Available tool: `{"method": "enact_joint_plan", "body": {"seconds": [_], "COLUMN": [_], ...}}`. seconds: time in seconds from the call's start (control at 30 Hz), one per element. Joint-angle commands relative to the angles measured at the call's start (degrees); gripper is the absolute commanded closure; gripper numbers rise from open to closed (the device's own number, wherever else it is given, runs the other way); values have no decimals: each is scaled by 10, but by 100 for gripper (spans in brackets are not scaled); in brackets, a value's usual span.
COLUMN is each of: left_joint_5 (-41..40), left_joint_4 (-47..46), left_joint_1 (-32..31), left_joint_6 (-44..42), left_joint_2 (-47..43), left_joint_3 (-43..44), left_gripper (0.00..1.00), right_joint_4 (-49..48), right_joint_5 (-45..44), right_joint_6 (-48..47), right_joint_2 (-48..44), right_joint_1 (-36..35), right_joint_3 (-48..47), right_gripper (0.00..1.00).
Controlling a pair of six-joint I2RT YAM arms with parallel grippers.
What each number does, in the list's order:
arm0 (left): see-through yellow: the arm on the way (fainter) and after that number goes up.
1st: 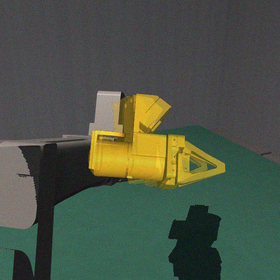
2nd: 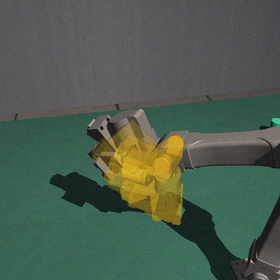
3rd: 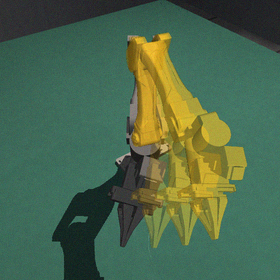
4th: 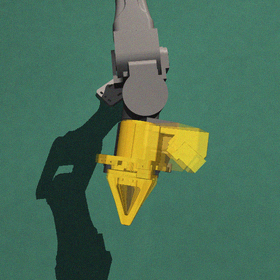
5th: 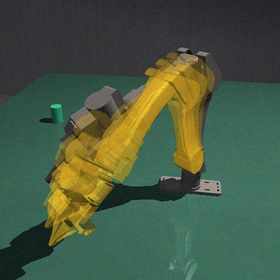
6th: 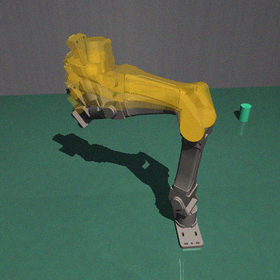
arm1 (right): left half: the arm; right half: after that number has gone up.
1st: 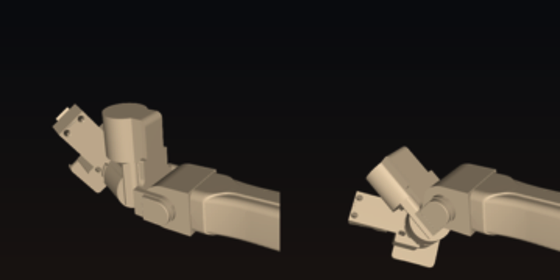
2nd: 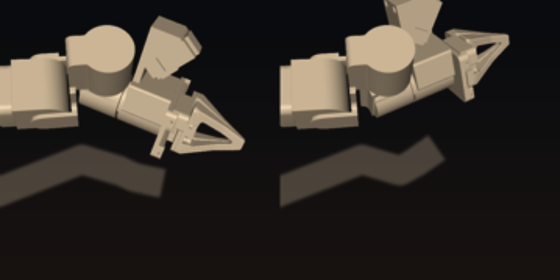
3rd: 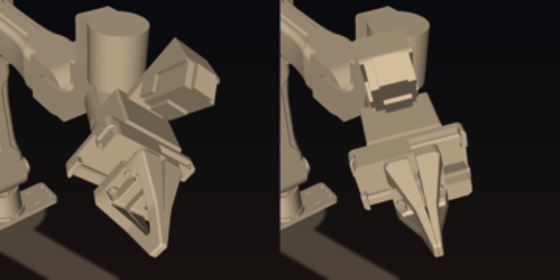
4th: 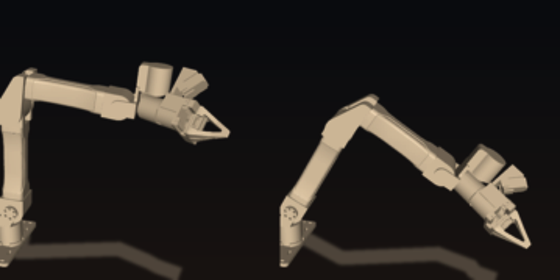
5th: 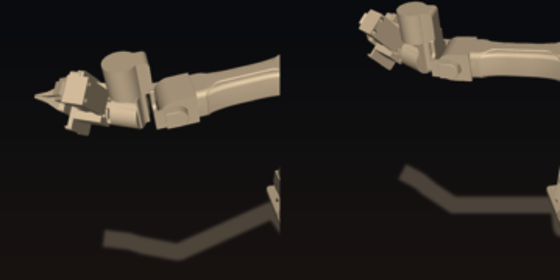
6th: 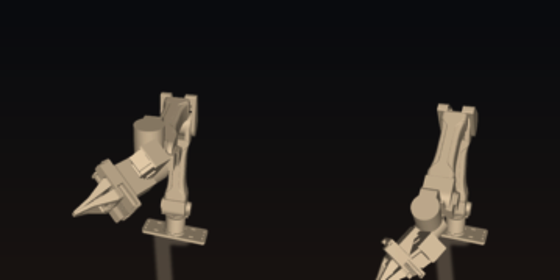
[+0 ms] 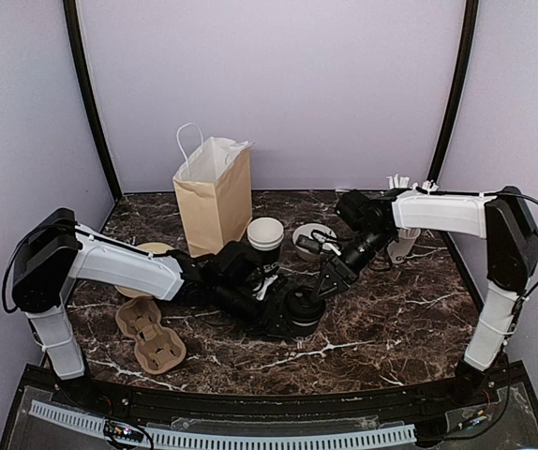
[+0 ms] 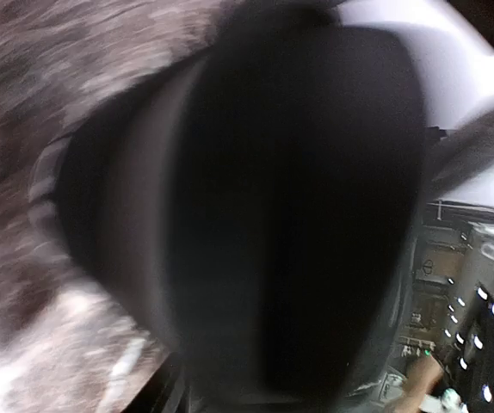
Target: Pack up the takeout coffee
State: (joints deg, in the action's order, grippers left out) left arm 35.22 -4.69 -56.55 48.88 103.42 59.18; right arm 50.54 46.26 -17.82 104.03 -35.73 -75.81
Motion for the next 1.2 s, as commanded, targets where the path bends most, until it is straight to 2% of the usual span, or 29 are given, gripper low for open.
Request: {"method": "enact_joint_plan", "body": {"seconds": [0.0, 0.13, 0.33, 0.5, 0.67, 0.8, 0.87, 1.03, 1.17], "left_joint_5": [-137, -143, -144, -168, -216, -219, -211, -190, -157], "left_joint_4": [108, 116, 138, 247, 279, 224, 184, 163, 127], "left_joint_1": [0, -32, -37, -31, -6, 20, 32, 48, 48], "left_joint_6": [-46, -110, -119, -145, -143, -109, -103, -89, -64], "left_joint_2": [4, -35, -79, -86, -82, -95, -92, -66, -61], "left_joint_3": [12, 71, 88, 147, 161, 123, 117, 124, 102], "left_gripper": [49, 41, 38, 36, 36, 41, 42, 48, 53], "right_joint_4": [26, 59, 81, 67, 59, 54, 54, 48, 47], "right_joint_5": [-7, 12, -4, -37, -80, -81, -80, -67, -56], "right_joint_6": [-20, -38, -44, -28, -19, -10, -7, 1, 4], "right_joint_2": [-1, -8, -27, -57, -83, -102, -105, -99, -89], "right_joint_1": [-8, 3, 10, 13, 15, 18, 19, 23, 31], "right_joint_3": [-10, -55, -80, -38, 2, 35, 49, 58, 51], "right_gripper": [38, 33, 25, 21, 20, 25, 29, 44, 51]}}
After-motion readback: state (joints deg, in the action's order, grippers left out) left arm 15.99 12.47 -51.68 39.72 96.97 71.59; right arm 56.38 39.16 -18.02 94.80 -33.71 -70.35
